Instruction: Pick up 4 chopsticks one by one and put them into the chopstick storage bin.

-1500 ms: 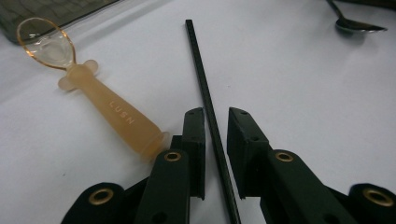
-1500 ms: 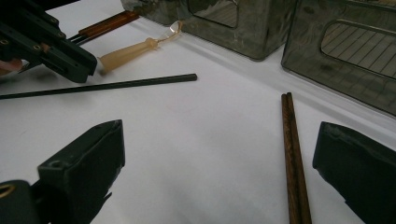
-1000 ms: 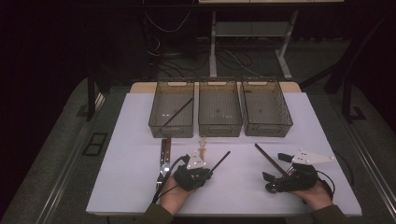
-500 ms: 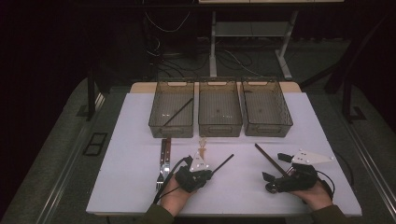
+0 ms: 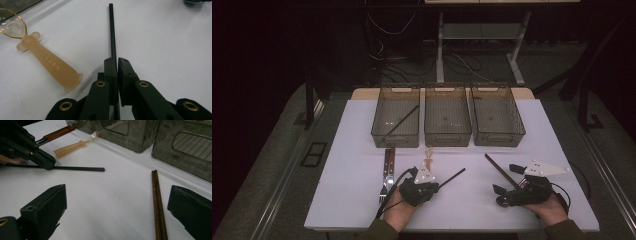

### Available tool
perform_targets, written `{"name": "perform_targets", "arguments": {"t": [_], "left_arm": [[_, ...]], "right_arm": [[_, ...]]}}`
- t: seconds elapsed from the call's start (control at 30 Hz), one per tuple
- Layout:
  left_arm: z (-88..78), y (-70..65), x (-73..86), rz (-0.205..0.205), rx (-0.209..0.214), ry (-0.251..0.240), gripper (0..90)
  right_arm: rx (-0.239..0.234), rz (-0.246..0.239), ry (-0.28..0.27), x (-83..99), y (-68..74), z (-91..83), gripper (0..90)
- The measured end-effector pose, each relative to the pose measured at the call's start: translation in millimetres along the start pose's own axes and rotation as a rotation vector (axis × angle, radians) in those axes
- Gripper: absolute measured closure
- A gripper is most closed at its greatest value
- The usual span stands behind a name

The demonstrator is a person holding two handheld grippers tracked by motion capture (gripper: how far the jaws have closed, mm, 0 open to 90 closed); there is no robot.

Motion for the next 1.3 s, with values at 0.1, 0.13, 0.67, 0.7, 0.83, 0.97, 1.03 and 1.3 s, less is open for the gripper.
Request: {"name": "perform_targets", "arguments": {"t": [0.1,0.13,0.67,0.7,0.83,0.97,1.03,1.3], "left_arm": [[-1.9,-2.1,-1.6,0.014,0.010,0.002,85.9],[-2.5,-2.4,-1.9,0.019,0.014,0.003,85.9],[-27.8,9.4,-8.7,0.001,0.078,-0.067,85.8],[-29.3,10.0,-9.0,0.000,0.083,-0.075,85.8],[-35.2,15.8,-8.4,-0.004,0.085,-0.086,85.8],[-40.0,20.5,-7.1,-0.012,0.087,-0.093,85.8],[-42.7,23.6,-5.5,-0.007,0.085,-0.087,85.7],[-53.8,36.8,-1.2,-0.028,0.079,-0.100,85.7]], "right_arm": [[-0.001,-0.001,-0.001,-0.1,0.0,-0.1,2.5],[-0.001,0.000,0.000,-0.1,0.0,0.0,2.5],[-0.009,-0.003,0.014,1.0,1.9,4.2,2.5],[-0.010,-0.004,0.016,1.2,2.0,4.4,2.5],[-0.010,-0.005,0.016,1.2,1.9,4.9,2.5],[-0.008,-0.004,0.016,1.3,1.7,4.4,2.5],[-0.008,-0.005,0.013,1.1,1.7,4.2,2.5],[-0.006,-0.004,0.011,0.9,1.3,3.7,2.5]]}}
Point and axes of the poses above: each handheld gripper's, and its own axes: z roughly forward along the jaws, x roughly out of its underside, y roughly to its left, the point moved 8 cm from there along z, roughly forward along the jaws, and after that the axes turned 9 degrees about y, right-handed, at the moved point
